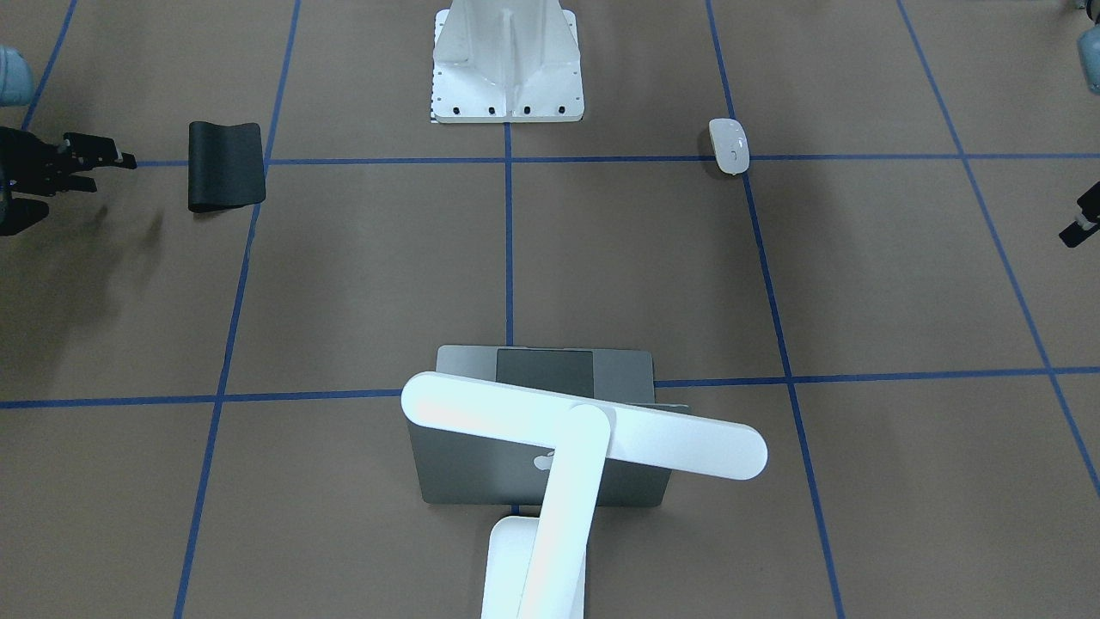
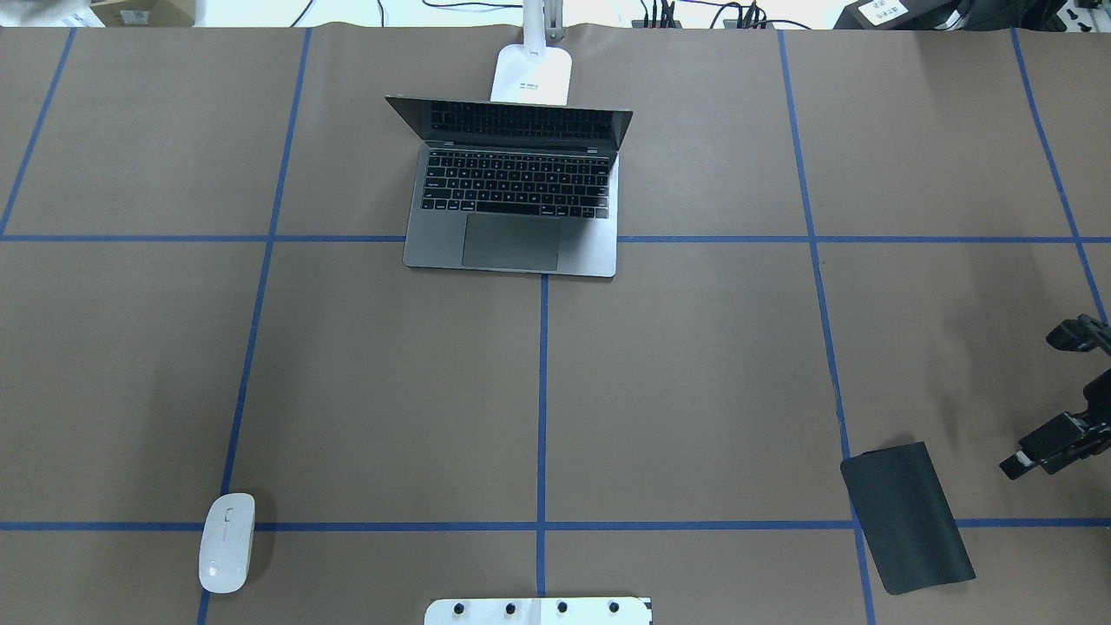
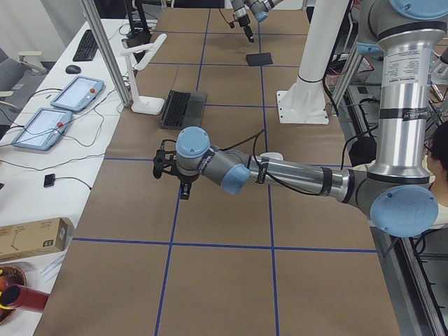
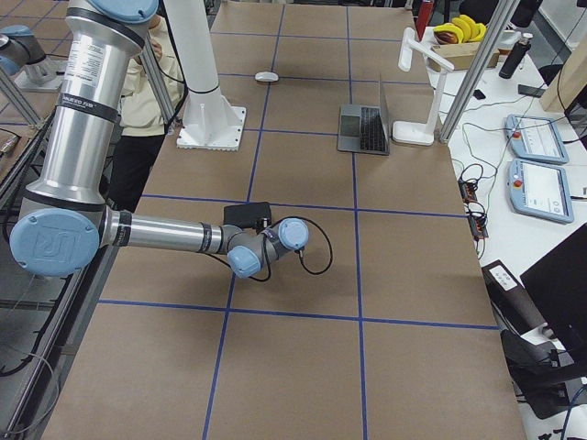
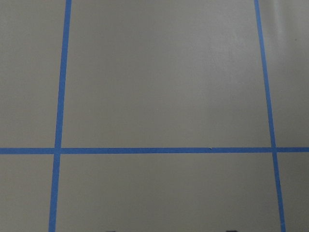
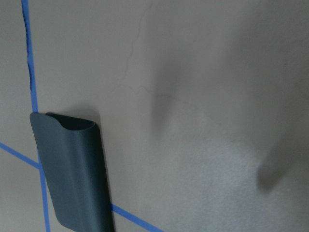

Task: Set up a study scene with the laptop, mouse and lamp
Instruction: 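Reach the right gripper down and grasp the black mouse pad's edge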

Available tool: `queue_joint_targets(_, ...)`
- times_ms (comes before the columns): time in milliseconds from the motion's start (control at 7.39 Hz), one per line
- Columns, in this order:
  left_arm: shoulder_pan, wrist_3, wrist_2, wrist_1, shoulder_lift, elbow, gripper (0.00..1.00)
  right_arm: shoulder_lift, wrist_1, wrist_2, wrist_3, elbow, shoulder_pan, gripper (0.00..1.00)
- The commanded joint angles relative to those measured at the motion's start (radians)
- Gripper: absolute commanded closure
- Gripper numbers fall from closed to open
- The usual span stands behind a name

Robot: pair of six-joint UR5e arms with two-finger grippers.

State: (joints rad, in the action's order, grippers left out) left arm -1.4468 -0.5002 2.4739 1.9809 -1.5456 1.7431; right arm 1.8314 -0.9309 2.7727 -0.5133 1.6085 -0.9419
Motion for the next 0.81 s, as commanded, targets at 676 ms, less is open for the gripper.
queue_joint_targets(676, -0.003, 0.028, 0.004, -0.004, -0.001, 0.004, 0.19, -0.119, -0.003, -0.004, -0.218, 0.007, 0.135, 0.00)
